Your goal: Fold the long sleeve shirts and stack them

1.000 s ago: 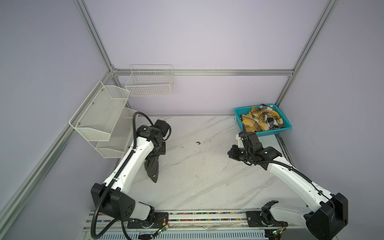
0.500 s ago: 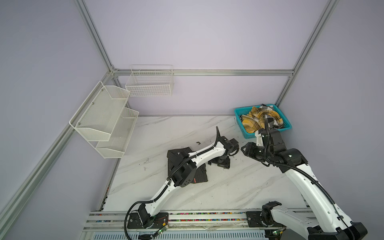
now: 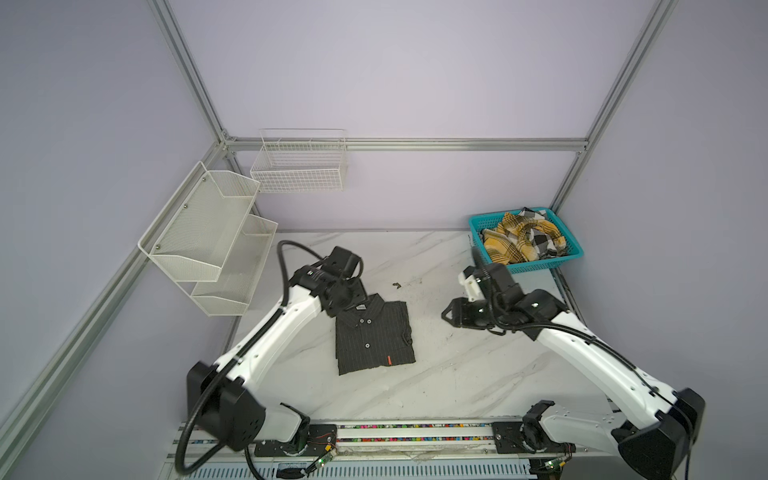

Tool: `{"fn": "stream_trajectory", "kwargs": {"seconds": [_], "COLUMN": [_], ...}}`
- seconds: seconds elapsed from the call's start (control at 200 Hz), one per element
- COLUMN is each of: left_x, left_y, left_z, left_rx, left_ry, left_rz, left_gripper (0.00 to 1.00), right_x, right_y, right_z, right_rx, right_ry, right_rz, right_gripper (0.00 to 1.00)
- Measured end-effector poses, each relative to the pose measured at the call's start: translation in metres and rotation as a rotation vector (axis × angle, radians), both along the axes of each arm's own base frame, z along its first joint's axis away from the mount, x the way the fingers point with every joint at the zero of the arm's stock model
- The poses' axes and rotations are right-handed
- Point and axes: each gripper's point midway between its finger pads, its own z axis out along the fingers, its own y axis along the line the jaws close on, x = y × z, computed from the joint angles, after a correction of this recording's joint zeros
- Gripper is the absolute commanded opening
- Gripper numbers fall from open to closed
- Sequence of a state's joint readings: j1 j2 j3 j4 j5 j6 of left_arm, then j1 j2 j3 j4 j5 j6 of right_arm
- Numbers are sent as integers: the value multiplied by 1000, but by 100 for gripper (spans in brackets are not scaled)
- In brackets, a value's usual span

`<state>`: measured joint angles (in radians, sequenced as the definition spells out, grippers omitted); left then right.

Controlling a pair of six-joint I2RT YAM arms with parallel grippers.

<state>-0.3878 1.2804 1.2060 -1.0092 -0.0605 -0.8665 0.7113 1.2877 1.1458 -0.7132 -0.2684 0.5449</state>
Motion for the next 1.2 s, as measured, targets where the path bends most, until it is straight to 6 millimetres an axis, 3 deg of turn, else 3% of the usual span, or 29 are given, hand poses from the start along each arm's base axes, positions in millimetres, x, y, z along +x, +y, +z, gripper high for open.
{"fn": "stream_trajectory", "kwargs": {"seconds": [0.09,0.175,0.28,0.41,0.515,0.635,0.725,0.805,0.85,0.92,0.94,1.0,1.08,1.2], "left_x": [-27,-33,-34,-24,-22,-17,-18,-19,-18,-19,-21,-28,-36,-35], "left_y": [32,46,38,22,18,12,4,-13,-27,-45,-48,-49,-35,-11], "left_z": [-26,-53,-87,-115,-135,-147,-148,-138,-129,-118,-116,-116,-116,-113], "left_rx": [-32,-78,-149,-209,-222,-246,-237,-189,-168,-138,-128,-79,-7,58], "left_ry": [35,75,152,214,246,270,279,271,249,219,215,216,229,230], "left_rz": [59,96,71,12,-6,-14,-41,-104,-148,-205,-214,-226,-188,-111], "left_gripper": [68,64,65,63,51,14,0,0,17,53,58,62,68,64], "right_x": [-3,2,9,16,21,25,24,17,9,-1,-4,-8,-9,10], "right_y": [44,69,93,104,104,99,91,77,66,51,48,40,36,48], "right_z": [-41,-74,-107,-136,-156,-163,-166,-165,-165,-165,-164,-161,-149,-113], "right_rx": [-41,-85,-123,-164,-202,-229,-232,-235,-241,-256,-259,-271,-284,-260], "right_ry": [58,93,113,121,128,118,114,109,117,129,133,135,126,63], "right_rz": [76,97,107,97,75,34,-8,-32,-42,-52,-58,-65,-59,-60], "right_gripper": [49,49,49,49,42,19,12,12,13,23,26,36,45,48]}}
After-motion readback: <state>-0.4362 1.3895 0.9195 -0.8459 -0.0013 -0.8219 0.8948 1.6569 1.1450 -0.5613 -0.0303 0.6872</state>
